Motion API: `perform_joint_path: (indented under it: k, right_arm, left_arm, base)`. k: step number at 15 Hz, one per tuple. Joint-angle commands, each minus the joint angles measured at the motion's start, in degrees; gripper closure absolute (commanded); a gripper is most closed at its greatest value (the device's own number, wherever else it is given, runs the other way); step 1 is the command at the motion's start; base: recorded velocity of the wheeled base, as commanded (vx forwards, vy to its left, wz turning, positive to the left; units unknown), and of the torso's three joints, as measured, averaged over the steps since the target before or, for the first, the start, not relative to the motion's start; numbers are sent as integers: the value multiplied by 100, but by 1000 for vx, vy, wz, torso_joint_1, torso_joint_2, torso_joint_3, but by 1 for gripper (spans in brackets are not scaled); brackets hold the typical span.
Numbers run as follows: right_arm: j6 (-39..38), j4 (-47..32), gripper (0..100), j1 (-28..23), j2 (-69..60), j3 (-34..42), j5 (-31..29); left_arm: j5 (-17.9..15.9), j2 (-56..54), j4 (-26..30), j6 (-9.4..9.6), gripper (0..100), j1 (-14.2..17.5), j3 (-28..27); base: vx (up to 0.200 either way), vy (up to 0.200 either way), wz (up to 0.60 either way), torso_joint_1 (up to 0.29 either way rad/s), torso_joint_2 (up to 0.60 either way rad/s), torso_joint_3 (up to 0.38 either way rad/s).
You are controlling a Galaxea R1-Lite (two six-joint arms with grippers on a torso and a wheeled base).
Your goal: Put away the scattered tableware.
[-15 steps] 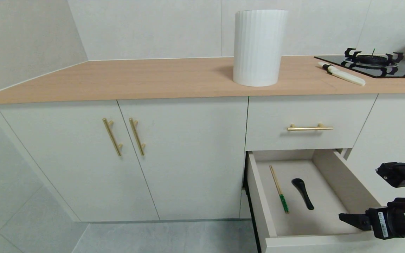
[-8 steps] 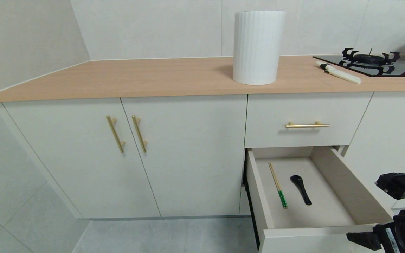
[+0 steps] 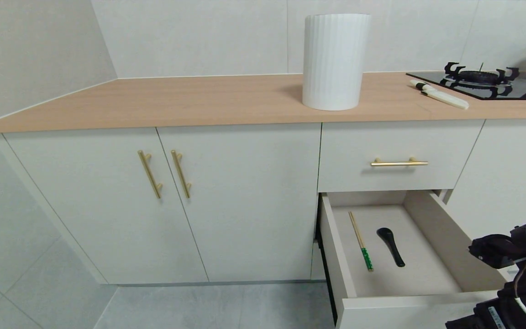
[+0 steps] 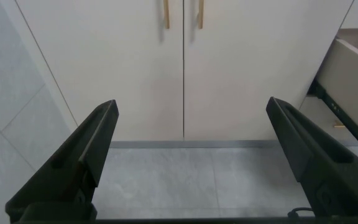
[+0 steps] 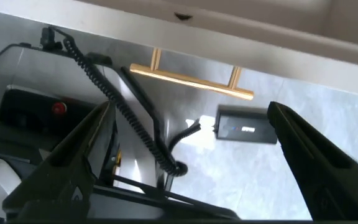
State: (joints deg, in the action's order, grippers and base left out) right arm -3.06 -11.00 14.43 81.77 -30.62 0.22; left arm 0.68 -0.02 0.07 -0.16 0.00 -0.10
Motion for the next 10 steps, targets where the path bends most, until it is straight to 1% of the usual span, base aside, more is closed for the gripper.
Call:
perform_joint_path:
  k: [1,2,4,5,7,8,10]
  right_arm:
    - [-239,1,0,77,409,-119,4]
    - [-520,19,0,209,585,-198,-40]
    - [-828,45,0,253,840,-278,-242]
    - [-837,80,0,253,928,-286,-356]
    - [-845,212,0,253,946,-286,-365]
    - [-845,396,0,253,937,-260,-374]
    - [-845,484,0,244,884,-269,-505]
  left_arm:
    - [2,2,1,-2,0,0,1]
    - [11,2,1,-2,0,0,1]
    - [2,2,1,-2,0,0,1]
    - [11,2,1,-2,0,0,1]
    - [2,2,1,-2,0,0,1]
    - [11,2,1,-2,0,0,1]
    - [2,2,1,-2,0,0,1]
  base:
    - [0,0,0,0,0,0]
    - [0,0,0,0,0,0]
    - [0,0,0,0,0,0]
    - [0,0,0,0,0,0]
    - [0,0,0,0,0,0]
    - [0,0,0,0,0,0]
    - [0,0,0,0,0,0]
